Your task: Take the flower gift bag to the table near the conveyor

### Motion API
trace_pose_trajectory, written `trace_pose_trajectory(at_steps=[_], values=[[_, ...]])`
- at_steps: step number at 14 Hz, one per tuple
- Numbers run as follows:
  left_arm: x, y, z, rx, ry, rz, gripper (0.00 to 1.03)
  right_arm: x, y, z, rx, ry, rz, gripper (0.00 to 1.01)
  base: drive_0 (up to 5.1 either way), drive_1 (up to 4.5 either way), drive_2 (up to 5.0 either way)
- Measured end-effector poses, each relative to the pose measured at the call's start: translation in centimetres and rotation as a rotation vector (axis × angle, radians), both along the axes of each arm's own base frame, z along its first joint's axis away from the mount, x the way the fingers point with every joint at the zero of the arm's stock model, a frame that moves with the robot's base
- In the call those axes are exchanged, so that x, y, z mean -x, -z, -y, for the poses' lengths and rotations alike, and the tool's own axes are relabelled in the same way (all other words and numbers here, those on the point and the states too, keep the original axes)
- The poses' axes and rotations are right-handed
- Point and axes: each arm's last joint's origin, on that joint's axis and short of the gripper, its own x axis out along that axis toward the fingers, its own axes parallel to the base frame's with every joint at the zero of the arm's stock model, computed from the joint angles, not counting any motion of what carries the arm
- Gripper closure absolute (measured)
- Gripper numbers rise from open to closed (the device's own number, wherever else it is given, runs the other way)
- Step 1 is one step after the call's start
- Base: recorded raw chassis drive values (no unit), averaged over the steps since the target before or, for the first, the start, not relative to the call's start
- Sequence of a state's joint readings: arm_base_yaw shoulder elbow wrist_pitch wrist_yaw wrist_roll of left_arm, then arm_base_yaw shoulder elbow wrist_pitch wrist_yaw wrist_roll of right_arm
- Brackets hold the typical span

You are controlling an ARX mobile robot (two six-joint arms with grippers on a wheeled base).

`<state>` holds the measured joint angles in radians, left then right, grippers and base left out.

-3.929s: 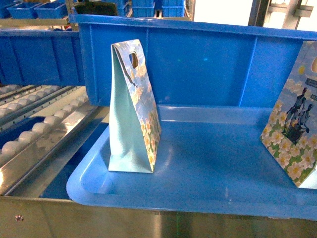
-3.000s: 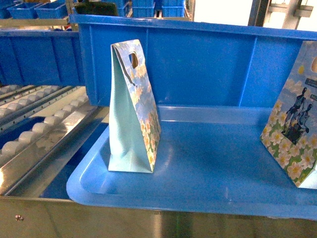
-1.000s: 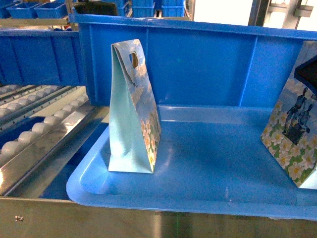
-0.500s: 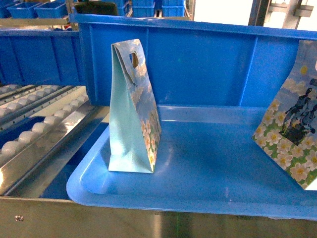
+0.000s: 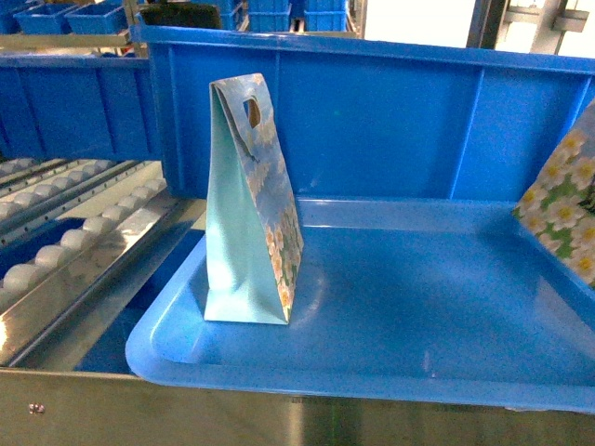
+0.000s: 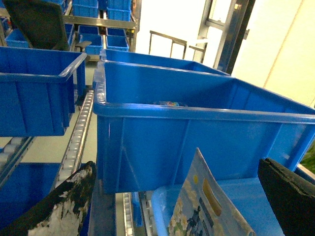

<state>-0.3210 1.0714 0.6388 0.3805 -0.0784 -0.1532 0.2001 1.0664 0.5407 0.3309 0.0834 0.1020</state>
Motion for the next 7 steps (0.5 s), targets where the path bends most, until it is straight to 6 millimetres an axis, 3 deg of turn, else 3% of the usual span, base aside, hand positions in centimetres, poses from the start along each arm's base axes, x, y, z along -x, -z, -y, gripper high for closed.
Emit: trace_pose_trajectory(at_steps=[4,7], values=[[0.0,0.0,0.0,0.0,0.0,0.0,0.05,5.8,-3.3,2.4,-0.021,0.018,0.136,0.99,0.0,0.0,0.0],[0.0,0.0,0.0,0.0,0.0,0.0,0.05,10.1,-3.9,4.4,-0.017,0.032,0.208,0.99,0.0,0.0,0.0]])
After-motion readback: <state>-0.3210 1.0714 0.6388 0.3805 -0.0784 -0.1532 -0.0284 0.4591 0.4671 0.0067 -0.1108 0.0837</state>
